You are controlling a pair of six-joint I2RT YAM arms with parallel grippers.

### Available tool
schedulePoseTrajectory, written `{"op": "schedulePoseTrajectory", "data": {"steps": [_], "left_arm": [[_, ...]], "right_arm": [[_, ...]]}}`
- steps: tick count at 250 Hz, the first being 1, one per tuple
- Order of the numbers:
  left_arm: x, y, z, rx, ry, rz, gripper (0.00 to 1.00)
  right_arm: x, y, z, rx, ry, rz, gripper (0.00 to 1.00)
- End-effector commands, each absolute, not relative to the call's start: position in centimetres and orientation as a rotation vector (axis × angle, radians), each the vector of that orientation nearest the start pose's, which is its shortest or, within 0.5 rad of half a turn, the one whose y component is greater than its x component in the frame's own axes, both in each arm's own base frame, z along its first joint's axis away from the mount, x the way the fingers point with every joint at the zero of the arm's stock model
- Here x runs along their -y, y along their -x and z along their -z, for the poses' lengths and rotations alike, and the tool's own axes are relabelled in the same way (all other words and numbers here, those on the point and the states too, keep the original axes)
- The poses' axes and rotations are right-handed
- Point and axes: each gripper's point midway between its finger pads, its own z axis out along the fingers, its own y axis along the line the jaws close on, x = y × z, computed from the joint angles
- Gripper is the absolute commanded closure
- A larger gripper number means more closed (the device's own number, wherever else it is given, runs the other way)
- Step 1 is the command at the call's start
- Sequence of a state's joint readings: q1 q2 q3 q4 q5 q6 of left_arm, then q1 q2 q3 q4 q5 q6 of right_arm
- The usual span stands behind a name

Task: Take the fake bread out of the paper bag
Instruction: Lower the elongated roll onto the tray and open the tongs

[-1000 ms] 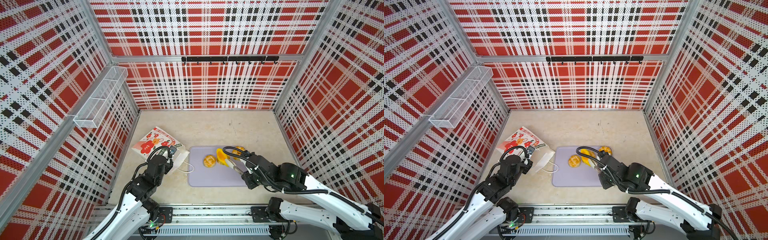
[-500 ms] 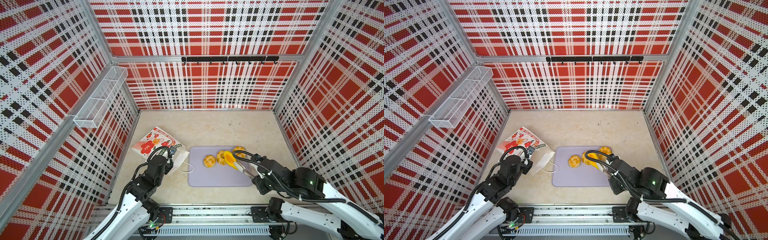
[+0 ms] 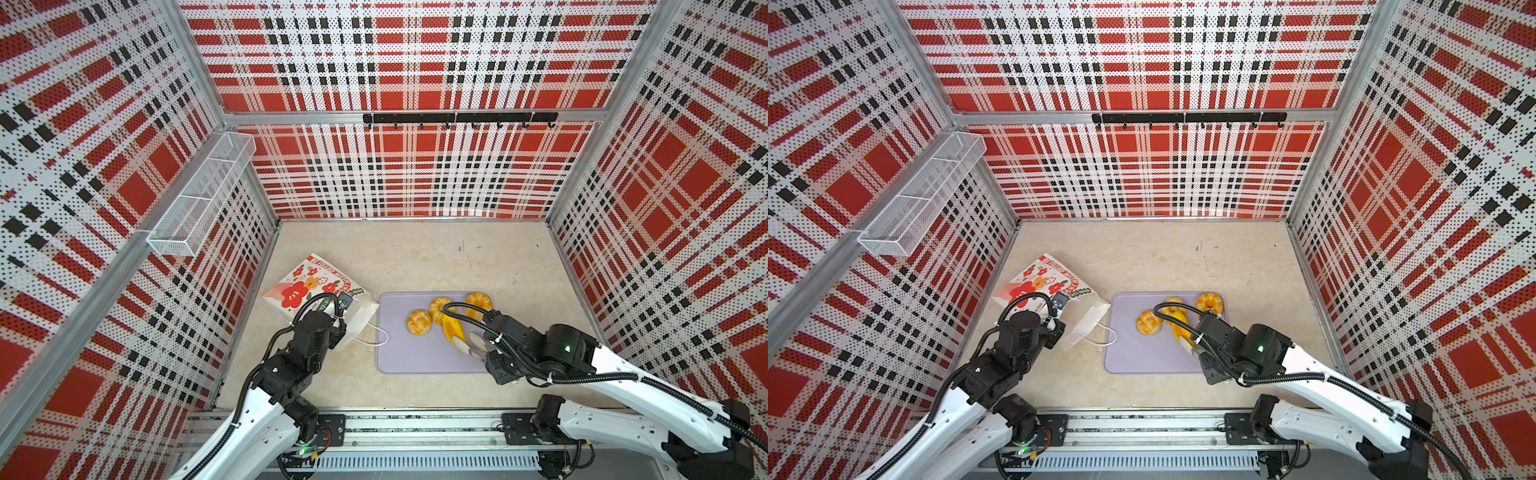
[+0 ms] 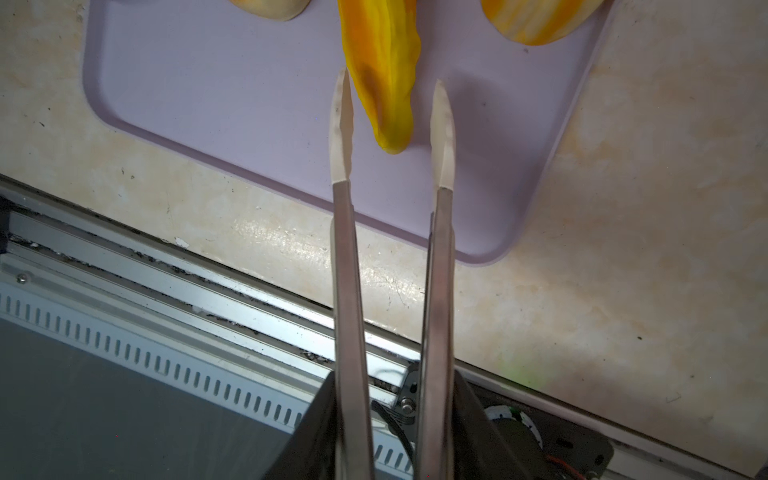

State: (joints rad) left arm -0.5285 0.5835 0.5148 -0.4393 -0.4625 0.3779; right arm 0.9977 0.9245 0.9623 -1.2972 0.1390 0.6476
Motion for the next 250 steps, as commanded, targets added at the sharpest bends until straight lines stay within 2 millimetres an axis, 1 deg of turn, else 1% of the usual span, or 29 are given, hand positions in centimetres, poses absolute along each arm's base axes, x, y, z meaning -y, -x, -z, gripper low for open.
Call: {"op": "schedulePoseTrajectory", "data": {"steps": [1,35,49,71,86,119,142,169,200,233,250], "left_arm": [[5.7,-25.1,-19.0,-1.941,-0.606,-0.363,1.00],[5.8,-25.0,-19.1,-1.931,-0.612,-0.357,1.00],[5.8,-25.0,-19.1,-1.932,-0.614,-0.356,1.00],[5.9,-25.0,-19.1,-1.929,-0.612,-0.354,1.00],[5.9,-25.0,-19.2,-1.927,-0.612,-0.351,1.00],[5.9,-25.0,-19.2,-1.927,-0.610,-0.350,1.00],[5.9,-24.9,-19.1,-1.927,-0.612,-0.349,1.00],[6.0,-24.9,-19.1,-1.926,-0.614,-0.343,1.00],[6.1,-24.9,-19.1,-1.927,-0.622,-0.342,1.00],[6.5,-24.7,-18.7,-1.922,-0.660,-0.331,1.00],[6.6,-24.7,-18.6,-1.919,-0.671,-0.329,1.00]], "right_arm": [[-13.8,-11.9,-17.4,-2.739,0.363,-0.280,0.56],[-13.8,-12.2,-18.8,-2.678,0.321,-0.346,0.55],[-13.9,-12.4,-19.4,-2.656,0.310,-0.362,0.57],[-13.8,-13.1,-19.7,-2.636,0.291,-0.352,0.60],[-13.6,-13.7,-19.9,-2.627,0.273,-0.344,0.66],[-12.9,-15.4,-19.9,-2.627,0.212,-0.316,0.83],[-12.4,-16.4,-19.8,-2.632,0.200,-0.281,0.88],[-13.3,-17.1,-19.1,-2.660,0.244,-0.277,0.92],[-15.0,-17.2,-17.8,-2.706,0.305,-0.327,0.97],[-16.5,-17.2,-17.6,-2.709,0.322,-0.422,1.00],[-17.1,-16.8,-17.7,-2.718,0.325,-0.460,1.00]]}}
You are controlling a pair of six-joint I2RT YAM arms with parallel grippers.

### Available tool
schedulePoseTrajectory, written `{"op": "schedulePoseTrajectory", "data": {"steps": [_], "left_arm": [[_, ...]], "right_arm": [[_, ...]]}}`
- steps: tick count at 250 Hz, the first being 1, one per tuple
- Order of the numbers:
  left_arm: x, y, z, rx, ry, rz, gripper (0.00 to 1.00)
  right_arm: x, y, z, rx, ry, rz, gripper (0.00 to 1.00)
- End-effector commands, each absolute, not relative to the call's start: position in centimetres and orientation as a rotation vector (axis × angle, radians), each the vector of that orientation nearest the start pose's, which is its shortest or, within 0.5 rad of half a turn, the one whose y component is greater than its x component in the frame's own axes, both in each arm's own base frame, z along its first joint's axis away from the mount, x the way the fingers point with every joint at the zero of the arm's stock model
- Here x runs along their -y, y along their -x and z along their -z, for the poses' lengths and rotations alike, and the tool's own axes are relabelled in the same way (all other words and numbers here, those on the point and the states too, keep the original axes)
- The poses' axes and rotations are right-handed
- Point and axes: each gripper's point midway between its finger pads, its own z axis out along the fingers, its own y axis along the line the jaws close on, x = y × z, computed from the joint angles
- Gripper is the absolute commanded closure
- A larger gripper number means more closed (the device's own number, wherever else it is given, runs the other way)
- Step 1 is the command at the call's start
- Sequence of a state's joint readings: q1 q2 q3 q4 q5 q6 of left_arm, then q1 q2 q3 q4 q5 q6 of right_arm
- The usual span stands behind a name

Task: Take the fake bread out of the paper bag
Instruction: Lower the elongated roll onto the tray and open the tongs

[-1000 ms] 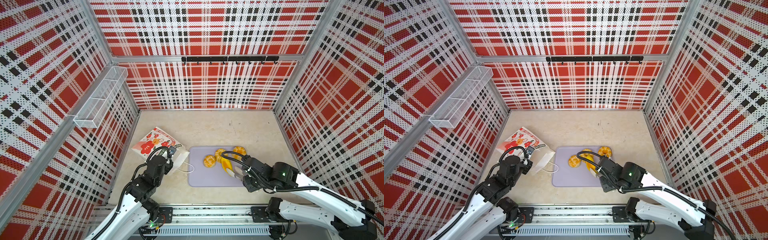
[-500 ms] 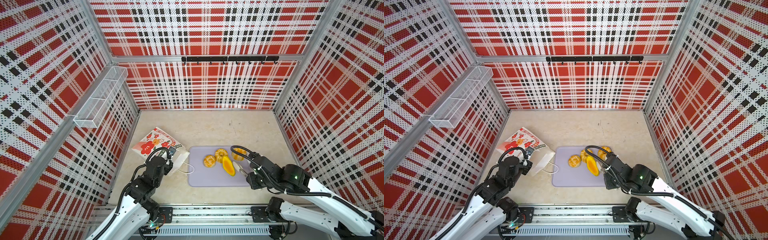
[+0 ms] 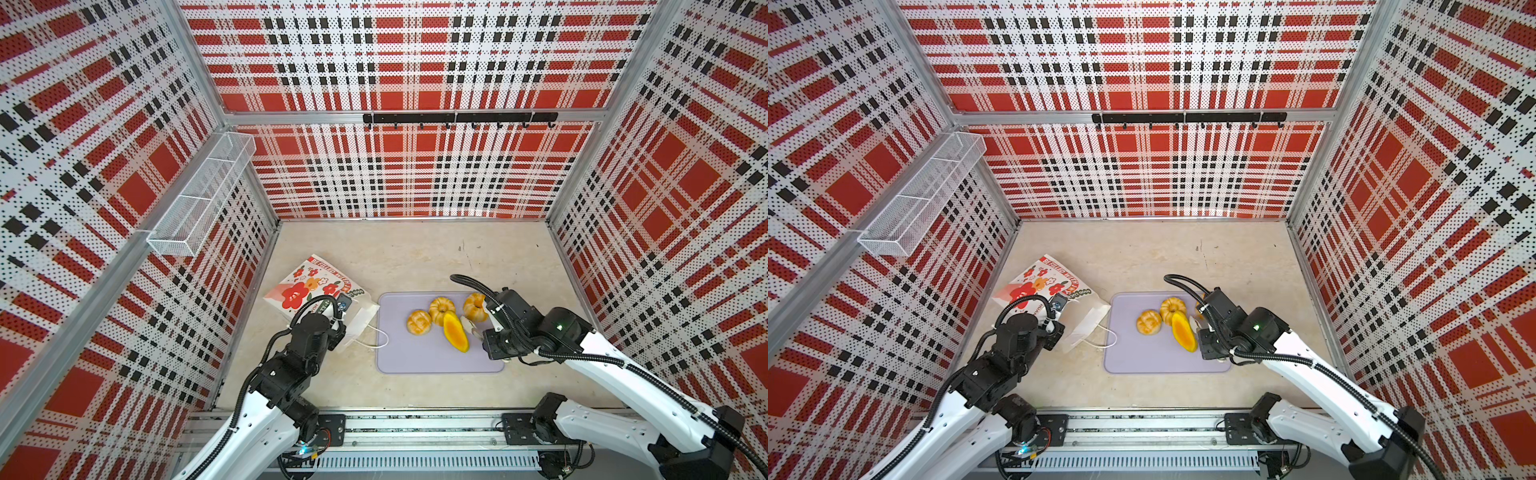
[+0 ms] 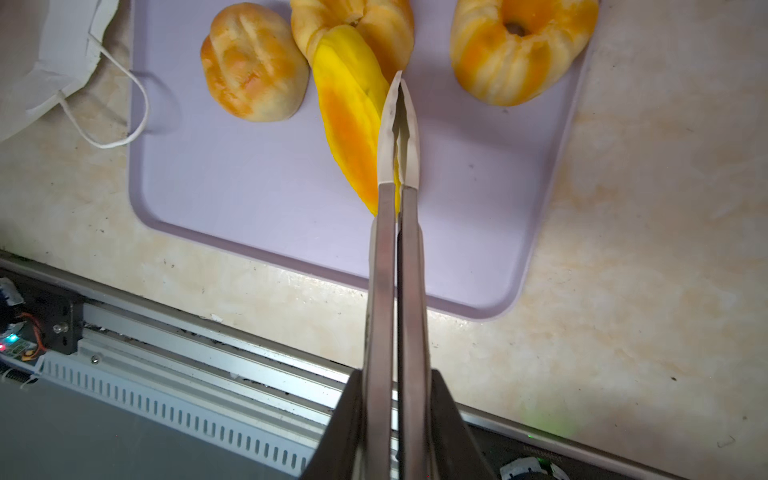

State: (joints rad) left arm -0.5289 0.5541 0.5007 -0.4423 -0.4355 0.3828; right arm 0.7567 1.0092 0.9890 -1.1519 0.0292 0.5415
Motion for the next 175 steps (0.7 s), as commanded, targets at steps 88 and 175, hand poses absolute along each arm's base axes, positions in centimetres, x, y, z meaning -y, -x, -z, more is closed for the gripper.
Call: {"op": "schedulePoseTrajectory", "data": {"steps": [88,175], "left_arm": [[6.8,-24.7,-18.6,-1.914,-0.681,-0.327,1.00],[7.1,-24.6,-18.4,-1.917,-0.693,-0.322,1.00]], "right_arm": [[-21.3,-13.6,-15.8,-2.739,0.384,-0.583,1.00],[-23.1,-11.3,-15.2,-2.726,0.396,-0.615,1.00]]}}
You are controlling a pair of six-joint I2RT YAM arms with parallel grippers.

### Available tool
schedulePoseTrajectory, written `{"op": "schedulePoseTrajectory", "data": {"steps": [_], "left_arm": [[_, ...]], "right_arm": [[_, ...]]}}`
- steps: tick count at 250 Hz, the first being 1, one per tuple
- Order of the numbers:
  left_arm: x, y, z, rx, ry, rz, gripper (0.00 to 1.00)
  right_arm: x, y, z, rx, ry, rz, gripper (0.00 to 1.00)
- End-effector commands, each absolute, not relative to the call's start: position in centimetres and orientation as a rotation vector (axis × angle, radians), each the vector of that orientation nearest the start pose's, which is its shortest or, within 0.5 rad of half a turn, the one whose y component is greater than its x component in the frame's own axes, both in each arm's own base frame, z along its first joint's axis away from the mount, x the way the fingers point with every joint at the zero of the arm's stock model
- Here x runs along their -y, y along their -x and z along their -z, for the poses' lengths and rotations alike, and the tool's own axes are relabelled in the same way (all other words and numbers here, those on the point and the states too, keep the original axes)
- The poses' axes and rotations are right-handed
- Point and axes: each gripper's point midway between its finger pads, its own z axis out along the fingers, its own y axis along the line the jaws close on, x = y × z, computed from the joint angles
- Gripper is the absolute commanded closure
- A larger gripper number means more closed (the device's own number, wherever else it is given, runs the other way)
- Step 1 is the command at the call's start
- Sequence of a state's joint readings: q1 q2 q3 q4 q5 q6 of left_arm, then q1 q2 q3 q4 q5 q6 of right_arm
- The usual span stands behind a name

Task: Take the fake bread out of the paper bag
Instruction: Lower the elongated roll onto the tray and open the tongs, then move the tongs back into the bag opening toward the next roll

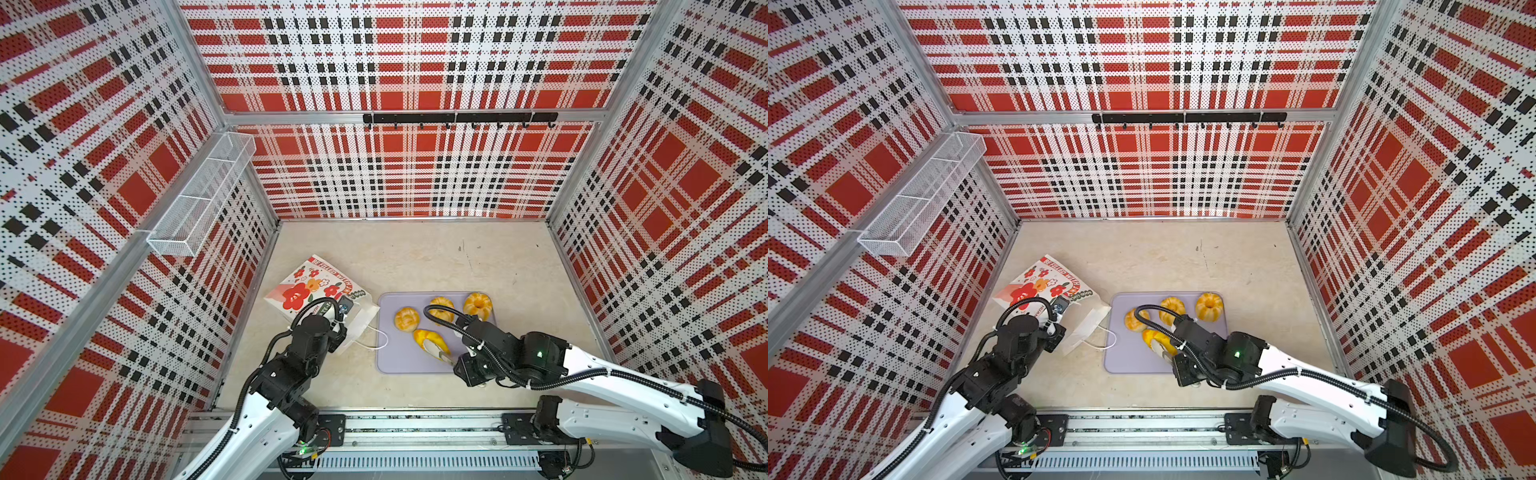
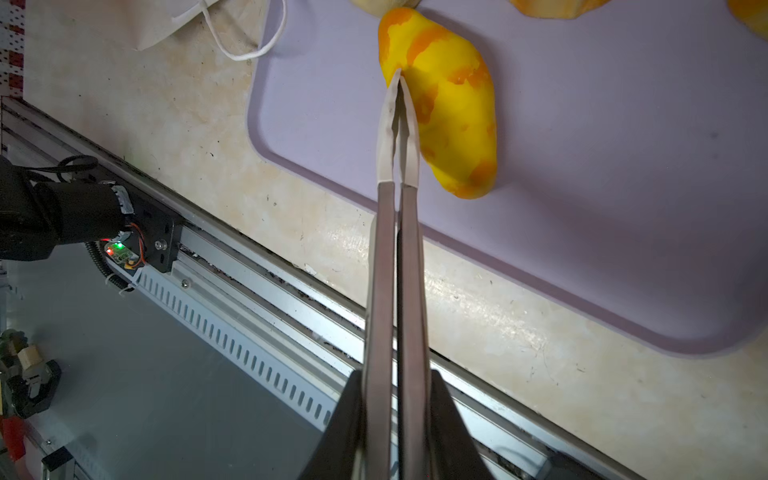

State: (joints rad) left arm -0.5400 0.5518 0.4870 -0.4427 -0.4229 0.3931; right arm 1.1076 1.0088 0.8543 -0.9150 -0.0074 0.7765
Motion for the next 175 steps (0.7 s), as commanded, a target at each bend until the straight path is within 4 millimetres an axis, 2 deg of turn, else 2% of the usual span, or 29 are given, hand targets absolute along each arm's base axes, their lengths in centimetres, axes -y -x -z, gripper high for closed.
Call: {"op": "schedulePoseTrajectory", "data": {"steps": [1,29,58,102,127,147,175], "left_arm": [[7.0,-24.6,-18.4,-1.917,-0.693,-0.324,1.00],[7.2,-24.6,-18.4,-1.916,-0.704,-0.318,1.00],[7.5,-24.5,-18.2,-1.914,-0.722,-0.306,1.00],[7.9,-24.4,-18.1,-1.910,-0.742,-0.297,1.00],[8.0,-24.4,-18.1,-1.910,-0.747,-0.291,1.00],[8.1,-24.4,-18.0,-1.909,-0.746,-0.283,1.00],[8.3,-24.5,-18.0,-1.907,-0.743,-0.271,1.00]], "right_arm": [[-23.1,-11.3,-15.2,-2.726,0.398,-0.616,1.00],[-23.8,-11.5,-15.8,-2.717,0.433,-0.610,1.00],[-25.5,-12.1,-17.9,-2.652,0.485,-0.676,1.00],[-30.4,-12.8,-22.0,-2.510,0.566,-0.904,0.95],[-33.4,-13.5,-23.7,-2.417,0.586,-1.020,0.92],[-35.6,-14.3,-24.3,-2.358,0.593,-1.076,0.88],[-38.9,-15.8,-23.8,-2.290,0.594,-1.130,0.83]]}}
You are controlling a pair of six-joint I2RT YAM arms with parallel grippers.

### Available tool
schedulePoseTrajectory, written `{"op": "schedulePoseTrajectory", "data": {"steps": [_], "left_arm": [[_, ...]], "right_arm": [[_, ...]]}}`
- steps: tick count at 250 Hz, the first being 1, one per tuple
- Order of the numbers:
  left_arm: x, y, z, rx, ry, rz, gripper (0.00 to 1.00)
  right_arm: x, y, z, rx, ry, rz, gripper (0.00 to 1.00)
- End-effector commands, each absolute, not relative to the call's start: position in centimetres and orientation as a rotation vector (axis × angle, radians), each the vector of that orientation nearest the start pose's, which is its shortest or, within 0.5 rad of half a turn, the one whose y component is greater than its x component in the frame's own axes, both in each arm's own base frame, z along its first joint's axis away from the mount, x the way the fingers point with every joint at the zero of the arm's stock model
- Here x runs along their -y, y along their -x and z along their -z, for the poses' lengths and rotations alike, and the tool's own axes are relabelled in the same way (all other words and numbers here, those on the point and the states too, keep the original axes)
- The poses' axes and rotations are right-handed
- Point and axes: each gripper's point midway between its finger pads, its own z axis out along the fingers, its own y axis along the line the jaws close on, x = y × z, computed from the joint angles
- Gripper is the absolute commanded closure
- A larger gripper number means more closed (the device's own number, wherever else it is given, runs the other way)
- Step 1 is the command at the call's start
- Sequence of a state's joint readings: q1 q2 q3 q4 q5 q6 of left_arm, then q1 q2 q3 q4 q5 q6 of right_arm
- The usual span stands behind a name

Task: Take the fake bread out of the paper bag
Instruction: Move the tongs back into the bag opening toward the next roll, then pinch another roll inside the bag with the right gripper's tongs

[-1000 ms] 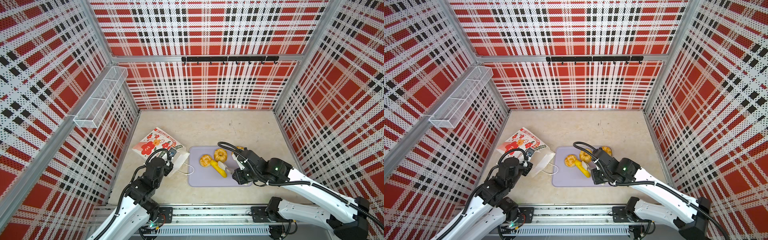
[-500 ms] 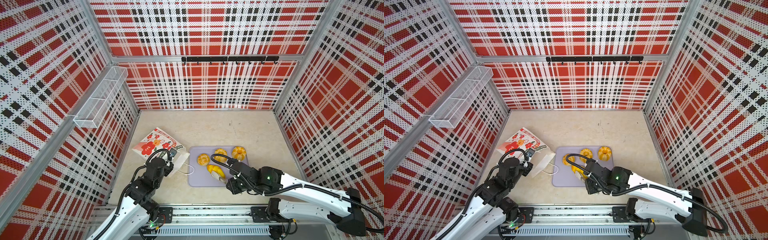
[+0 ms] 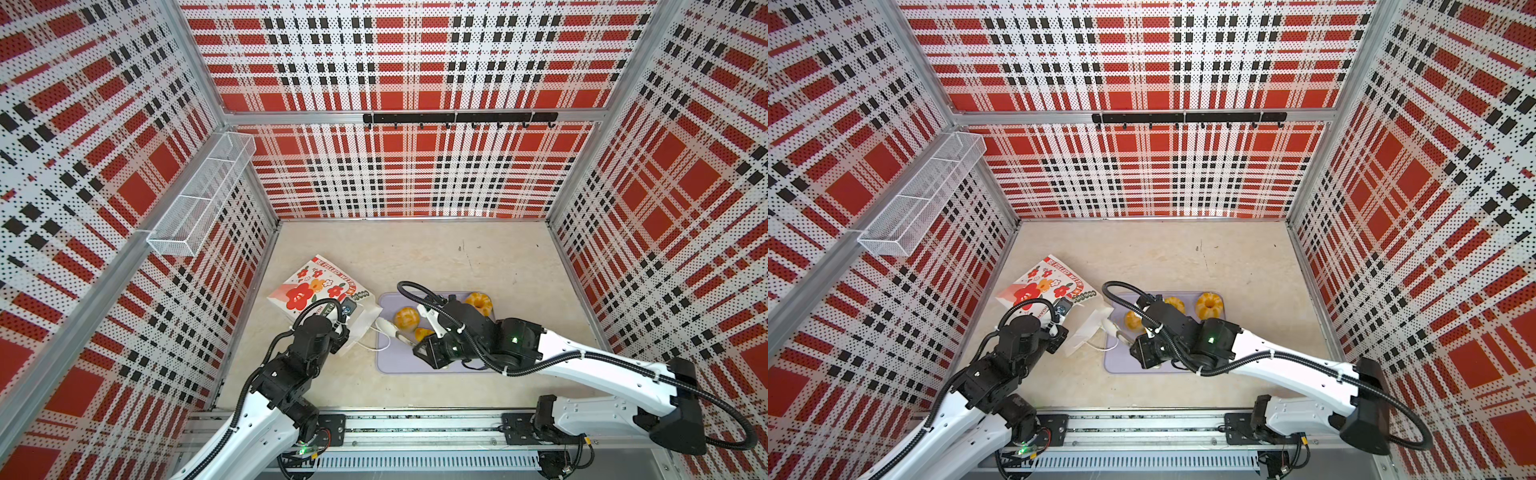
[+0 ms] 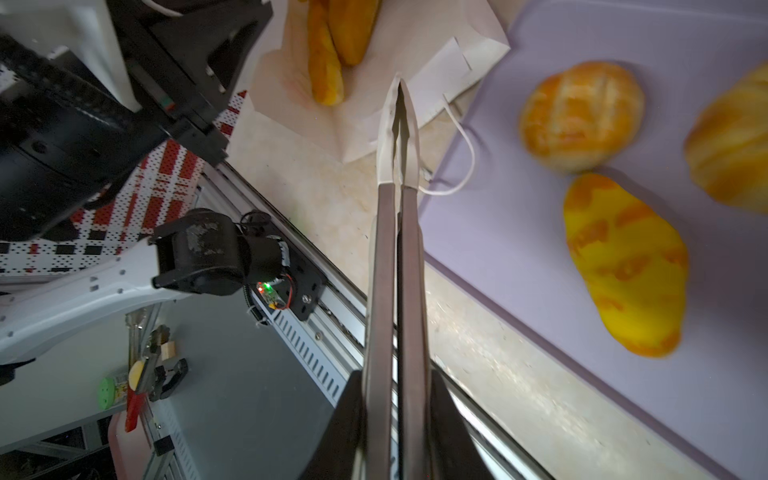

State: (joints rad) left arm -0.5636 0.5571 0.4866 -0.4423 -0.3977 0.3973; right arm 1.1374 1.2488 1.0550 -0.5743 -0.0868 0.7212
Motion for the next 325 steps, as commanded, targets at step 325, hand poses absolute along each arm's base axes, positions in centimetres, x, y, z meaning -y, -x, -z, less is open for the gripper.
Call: {"op": "schedulePoseTrajectory", "data": {"steps": [325], "left_arm": [[9.3,-25.0,-16.8,-1.955,-0.820,-0.258,1.00]], "right_arm": [[-45.9,-29.0,-13.1,-2.043,0.615,-0.753,0.55]]}}
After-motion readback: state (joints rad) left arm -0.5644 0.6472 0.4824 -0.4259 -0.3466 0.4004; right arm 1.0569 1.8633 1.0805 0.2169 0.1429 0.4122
